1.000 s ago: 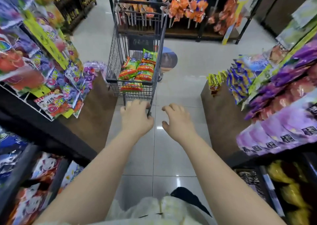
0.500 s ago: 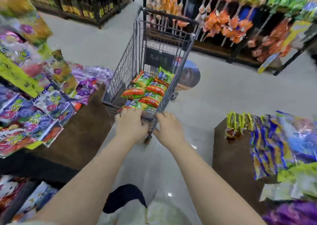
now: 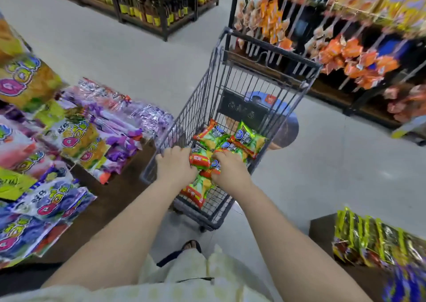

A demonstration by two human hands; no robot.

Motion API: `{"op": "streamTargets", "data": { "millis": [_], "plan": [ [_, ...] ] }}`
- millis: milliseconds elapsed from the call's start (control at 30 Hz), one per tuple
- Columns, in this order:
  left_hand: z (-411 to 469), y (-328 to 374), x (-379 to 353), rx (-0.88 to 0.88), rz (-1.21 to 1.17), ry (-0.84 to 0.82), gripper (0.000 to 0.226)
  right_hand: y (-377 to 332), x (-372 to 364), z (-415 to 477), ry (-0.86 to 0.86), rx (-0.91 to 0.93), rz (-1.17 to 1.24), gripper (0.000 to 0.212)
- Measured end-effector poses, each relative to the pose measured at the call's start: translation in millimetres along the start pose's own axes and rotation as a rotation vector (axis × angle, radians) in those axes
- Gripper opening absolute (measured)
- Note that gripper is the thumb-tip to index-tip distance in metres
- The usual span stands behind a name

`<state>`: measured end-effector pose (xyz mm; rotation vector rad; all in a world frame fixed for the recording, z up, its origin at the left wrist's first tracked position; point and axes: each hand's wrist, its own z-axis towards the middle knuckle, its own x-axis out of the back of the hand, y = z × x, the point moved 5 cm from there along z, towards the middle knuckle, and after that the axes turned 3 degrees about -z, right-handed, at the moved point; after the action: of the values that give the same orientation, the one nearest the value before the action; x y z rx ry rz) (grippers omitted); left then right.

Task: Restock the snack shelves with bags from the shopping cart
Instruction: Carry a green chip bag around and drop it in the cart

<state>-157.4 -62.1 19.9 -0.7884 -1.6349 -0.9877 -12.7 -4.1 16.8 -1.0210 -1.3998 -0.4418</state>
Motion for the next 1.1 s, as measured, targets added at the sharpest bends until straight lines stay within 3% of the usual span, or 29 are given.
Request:
{"op": "streamTargets", "data": {
  "millis": [200,367,533,667,733,900,1000,1100],
  "plan": [
    [79.2,-19.3,-25.3,0.096,-0.040,-0.146,0.044,23.3,-19.6,87.0,-0.110,-0.081,0.063,0.047],
    [114.0,-36.4,-75.4,0.262,-0.105,-0.261,0.049,47.1,-53.9,155.2,-0.289,-0.023,0.042,0.047],
    [150.2,-38.0,-126.4,0.468,-0.208,-0.332,0.036,73.8,-104.6,229.0,-0.460,0.072,0.010,0.046],
    [163.3,-28.4,-193.2,0.814,-0.654,-0.483,0.043,91.9,-155.7,275.8,-0.613,0.160,-0.023,0.041],
    [169.4,-18.2,-222.8,0.977,-0.880,-0.538,0.055,104.6,-182.8,295.3,-0.702,0.104,0.073,0.038],
    [185.9,-12.2,-270.4,1.384,-1.129,-0.305,0.064,142.0,-231.2,343.6,-0.771,-0.182,0.423,0.032],
    [196.1,-3.0,-292.6,1.595,-1.363,-0.151,0.079,152.0,-255.5,360.2,-0.821,-0.175,0.361,0.038],
    [205.9,0.8,-318.3,1.699,-1.584,-0.051,0.087,160.7,-275.0,362.4,-0.892,-0.146,0.227,0.040]
  ]
}}
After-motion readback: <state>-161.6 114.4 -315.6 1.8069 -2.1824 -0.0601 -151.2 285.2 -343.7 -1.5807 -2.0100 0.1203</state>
